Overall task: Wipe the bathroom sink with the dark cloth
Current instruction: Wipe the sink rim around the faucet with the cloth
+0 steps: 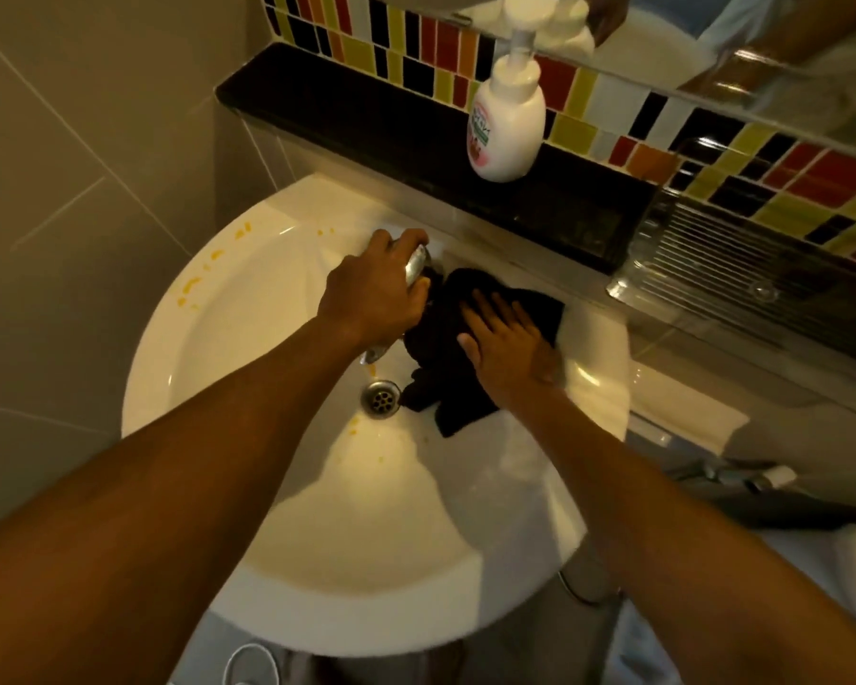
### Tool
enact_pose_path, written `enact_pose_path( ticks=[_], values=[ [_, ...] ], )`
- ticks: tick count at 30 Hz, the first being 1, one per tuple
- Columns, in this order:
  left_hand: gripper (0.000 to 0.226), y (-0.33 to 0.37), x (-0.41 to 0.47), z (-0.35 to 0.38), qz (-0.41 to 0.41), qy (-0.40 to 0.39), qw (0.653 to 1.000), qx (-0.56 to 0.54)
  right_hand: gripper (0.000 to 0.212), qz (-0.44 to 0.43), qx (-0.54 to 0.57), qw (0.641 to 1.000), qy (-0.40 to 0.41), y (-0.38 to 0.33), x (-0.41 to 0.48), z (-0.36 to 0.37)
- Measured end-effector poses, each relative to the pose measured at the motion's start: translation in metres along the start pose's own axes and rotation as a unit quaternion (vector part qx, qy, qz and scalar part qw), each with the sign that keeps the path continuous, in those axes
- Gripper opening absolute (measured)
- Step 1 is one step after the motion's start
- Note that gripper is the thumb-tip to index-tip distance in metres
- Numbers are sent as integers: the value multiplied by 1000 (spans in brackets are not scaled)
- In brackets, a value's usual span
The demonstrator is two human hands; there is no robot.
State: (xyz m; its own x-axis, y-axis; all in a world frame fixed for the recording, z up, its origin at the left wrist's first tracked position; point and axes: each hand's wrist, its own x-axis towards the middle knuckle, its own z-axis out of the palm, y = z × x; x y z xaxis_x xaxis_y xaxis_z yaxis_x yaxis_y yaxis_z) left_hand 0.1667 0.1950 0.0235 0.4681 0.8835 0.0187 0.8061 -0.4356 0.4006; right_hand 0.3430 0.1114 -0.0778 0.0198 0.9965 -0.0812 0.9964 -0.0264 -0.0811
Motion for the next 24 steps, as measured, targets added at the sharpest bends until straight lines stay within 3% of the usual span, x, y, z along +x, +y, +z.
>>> enact_pose_path(
  ticks=[6,12,19,24],
  values=[
    [51,3,0,-2,-7,-12,1000,2,56,82,-59,995,11,27,-27,-8],
    [51,4,0,-2,-7,-6,1000,-2,56,181,34,983,-11,55,-57,-11],
    [51,8,-3,-4,-11,-5,1000,-4,58,277,159,947,8,32,-146,-11],
    [51,9,-4,-6,-9,-6,1000,-6,60,322,175,931,5,25,-121,-16]
  ],
)
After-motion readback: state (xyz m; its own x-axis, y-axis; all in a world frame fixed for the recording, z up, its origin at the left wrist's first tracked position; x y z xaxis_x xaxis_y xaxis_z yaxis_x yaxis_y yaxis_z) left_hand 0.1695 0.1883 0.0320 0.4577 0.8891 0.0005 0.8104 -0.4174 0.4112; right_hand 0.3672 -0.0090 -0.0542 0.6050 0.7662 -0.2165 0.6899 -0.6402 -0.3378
